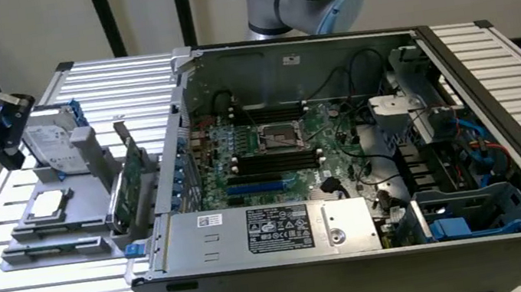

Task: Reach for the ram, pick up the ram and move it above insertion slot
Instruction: 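Reach for the ram, then pick up the ram and move it above insertion slot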

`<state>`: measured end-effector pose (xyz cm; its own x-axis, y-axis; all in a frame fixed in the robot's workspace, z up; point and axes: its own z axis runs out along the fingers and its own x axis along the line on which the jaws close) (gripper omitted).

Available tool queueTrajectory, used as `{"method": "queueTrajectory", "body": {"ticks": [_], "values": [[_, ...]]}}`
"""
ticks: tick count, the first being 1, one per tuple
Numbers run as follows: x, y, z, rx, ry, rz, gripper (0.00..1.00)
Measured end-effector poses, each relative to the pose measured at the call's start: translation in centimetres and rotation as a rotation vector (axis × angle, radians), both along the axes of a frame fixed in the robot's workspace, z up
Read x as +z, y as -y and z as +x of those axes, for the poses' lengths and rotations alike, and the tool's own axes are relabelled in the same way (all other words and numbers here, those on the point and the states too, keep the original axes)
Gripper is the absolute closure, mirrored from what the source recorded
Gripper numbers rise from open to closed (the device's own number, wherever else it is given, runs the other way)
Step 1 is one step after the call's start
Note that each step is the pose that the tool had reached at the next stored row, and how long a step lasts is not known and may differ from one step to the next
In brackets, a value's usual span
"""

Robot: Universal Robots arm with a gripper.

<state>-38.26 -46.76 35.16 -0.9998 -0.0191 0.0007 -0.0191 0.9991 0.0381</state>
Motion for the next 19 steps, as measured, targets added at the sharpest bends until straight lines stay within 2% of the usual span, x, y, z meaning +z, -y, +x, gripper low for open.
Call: {"method": "queueTrajectory", "body": {"ticks": [4, 5, 19], "values": [[0.0, 0.0, 0.0, 0.002, 0.0001, 0.0001, 0.89], [0.0, 0.0, 0.0, 0.016, 0.0, 0.0, 0.89], [0.0, 0.0, 0.0, 0.271, 0.0001, 0.0001, 0.89]]}}
